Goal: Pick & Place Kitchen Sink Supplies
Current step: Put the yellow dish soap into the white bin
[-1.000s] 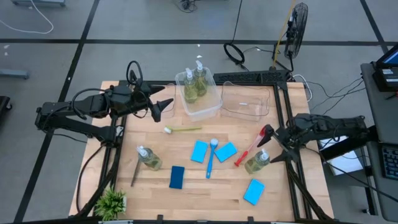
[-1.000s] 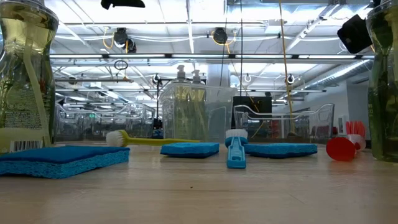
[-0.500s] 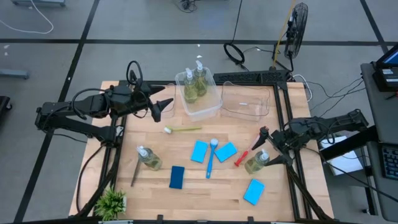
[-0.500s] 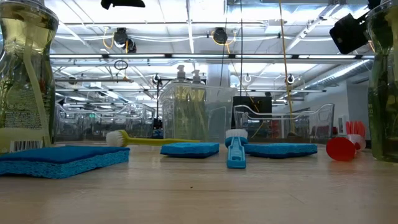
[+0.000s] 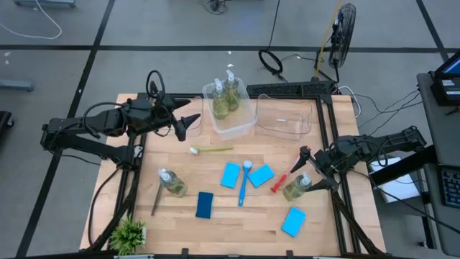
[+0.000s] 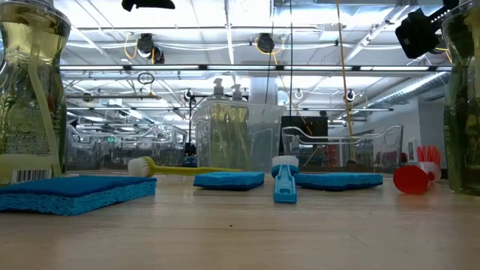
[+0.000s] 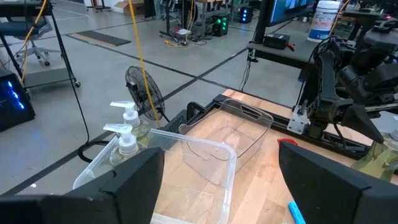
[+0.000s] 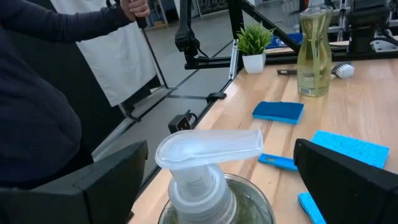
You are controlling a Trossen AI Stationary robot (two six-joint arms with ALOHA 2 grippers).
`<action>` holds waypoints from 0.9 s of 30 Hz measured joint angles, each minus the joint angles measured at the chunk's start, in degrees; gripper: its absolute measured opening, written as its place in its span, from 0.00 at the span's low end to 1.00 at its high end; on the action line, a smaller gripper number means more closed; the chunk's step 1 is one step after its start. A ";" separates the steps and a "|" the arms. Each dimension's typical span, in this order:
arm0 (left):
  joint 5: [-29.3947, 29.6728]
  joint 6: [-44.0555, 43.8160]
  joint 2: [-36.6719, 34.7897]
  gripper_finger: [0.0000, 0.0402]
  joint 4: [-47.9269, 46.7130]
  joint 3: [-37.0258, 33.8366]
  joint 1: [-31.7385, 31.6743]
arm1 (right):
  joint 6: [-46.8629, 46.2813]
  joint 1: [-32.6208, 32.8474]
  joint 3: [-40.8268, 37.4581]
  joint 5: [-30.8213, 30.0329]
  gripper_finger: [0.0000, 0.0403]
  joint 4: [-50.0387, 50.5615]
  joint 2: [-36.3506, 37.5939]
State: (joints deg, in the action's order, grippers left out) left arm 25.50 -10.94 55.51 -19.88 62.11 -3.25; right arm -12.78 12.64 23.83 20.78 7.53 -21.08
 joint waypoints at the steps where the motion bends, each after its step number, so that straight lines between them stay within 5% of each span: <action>1: 0.01 0.00 0.00 0.77 0.00 0.00 0.02 | 0.00 0.00 0.00 0.00 0.98 0.00 0.00; 27: 0.00 -0.21 0.00 0.80 0.02 0.00 0.01 | -2.87 0.00 0.00 0.07 0.98 0.02 0.00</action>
State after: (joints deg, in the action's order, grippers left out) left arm 25.50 -11.15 55.51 -19.86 62.11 -3.23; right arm -15.65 12.64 23.83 20.84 7.55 -21.08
